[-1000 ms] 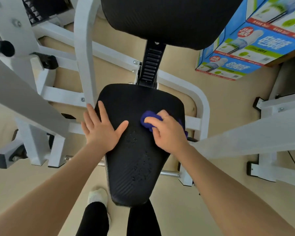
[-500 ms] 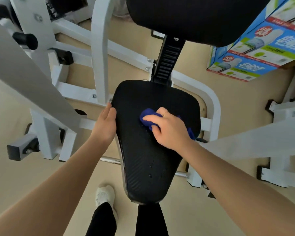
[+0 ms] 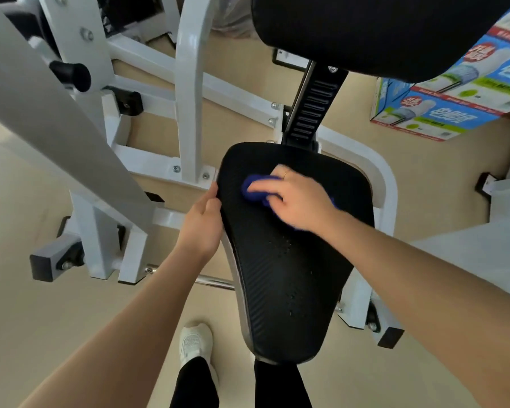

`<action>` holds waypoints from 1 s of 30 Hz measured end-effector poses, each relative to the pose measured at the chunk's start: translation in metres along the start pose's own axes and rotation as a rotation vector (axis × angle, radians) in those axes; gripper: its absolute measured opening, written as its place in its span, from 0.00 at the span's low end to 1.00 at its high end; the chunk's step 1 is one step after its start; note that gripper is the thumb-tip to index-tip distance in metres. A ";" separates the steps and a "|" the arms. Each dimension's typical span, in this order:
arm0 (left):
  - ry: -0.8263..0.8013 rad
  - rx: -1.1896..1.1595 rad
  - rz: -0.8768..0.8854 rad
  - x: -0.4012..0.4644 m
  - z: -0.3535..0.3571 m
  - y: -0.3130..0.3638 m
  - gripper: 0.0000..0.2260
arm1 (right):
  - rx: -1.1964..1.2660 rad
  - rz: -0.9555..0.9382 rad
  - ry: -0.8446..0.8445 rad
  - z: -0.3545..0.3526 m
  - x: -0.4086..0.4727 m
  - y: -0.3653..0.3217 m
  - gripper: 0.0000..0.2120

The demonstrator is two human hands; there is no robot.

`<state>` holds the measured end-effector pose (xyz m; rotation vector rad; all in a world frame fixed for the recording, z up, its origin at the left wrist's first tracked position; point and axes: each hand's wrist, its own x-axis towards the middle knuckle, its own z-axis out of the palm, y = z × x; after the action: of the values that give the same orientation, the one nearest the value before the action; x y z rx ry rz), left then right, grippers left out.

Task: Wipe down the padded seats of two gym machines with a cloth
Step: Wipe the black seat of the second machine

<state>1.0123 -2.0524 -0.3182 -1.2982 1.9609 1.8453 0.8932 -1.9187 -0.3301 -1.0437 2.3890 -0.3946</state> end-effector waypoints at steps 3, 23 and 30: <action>-0.045 0.007 0.019 -0.002 -0.002 -0.002 0.20 | 0.040 0.245 0.140 0.002 0.034 0.003 0.18; -0.167 -0.377 -0.183 -0.003 -0.015 0.003 0.26 | 0.049 -0.329 -0.296 -0.001 -0.062 -0.061 0.14; -0.089 -0.207 -0.127 -0.019 0.000 0.000 0.11 | -0.014 -0.089 -0.025 0.008 -0.027 -0.031 0.20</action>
<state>1.0241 -2.0429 -0.3061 -1.3352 1.6402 2.0476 0.9321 -1.9196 -0.3144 -1.1581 2.3319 -0.3940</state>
